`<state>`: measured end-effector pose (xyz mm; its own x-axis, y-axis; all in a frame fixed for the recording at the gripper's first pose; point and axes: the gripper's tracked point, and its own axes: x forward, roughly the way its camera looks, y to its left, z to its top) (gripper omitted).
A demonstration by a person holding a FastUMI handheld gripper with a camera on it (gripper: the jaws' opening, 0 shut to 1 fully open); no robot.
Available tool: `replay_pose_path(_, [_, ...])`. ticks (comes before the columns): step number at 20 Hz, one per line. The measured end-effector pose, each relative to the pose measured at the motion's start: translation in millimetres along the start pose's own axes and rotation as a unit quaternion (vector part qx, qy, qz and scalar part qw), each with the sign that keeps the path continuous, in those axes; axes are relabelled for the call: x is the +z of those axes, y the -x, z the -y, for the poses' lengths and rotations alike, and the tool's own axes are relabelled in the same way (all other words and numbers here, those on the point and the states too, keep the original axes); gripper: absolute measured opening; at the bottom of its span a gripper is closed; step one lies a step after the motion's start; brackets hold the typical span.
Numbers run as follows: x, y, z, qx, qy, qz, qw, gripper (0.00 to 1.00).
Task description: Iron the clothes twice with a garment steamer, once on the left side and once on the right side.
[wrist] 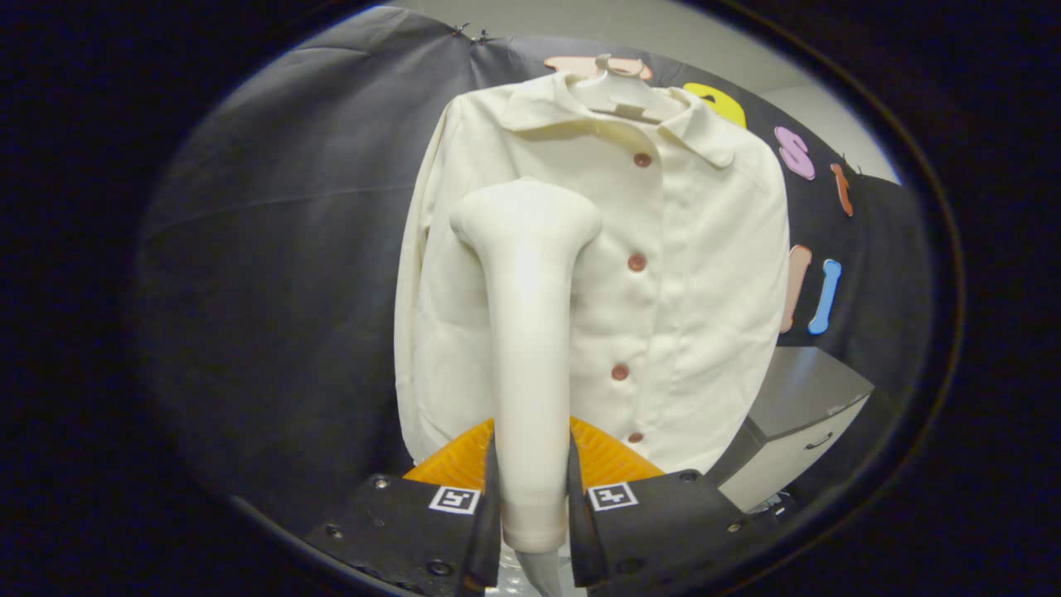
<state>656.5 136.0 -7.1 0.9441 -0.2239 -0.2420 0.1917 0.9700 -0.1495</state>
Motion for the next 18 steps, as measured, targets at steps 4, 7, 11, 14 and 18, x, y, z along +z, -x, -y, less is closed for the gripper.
replay_pose_path(4, [-31, -23, -17, 0.006, -0.001, -0.023, 1.0, 0.34])
replay_pose_path(7, [-57, -31, -18, 0.005, -0.011, -0.044, 0.999, 0.33])
replay_pose_path(11, [-90, -37, -20, 0.006, -0.015, -0.079, 0.997, 0.33])
replay_pose_path(14, [-116, -38, -23, 0.01, -0.019, -0.097, 0.995, 0.32])
replay_pose_path(18, [-146, -37, -28, 0.017, -0.027, -0.128, 0.991, 0.32])
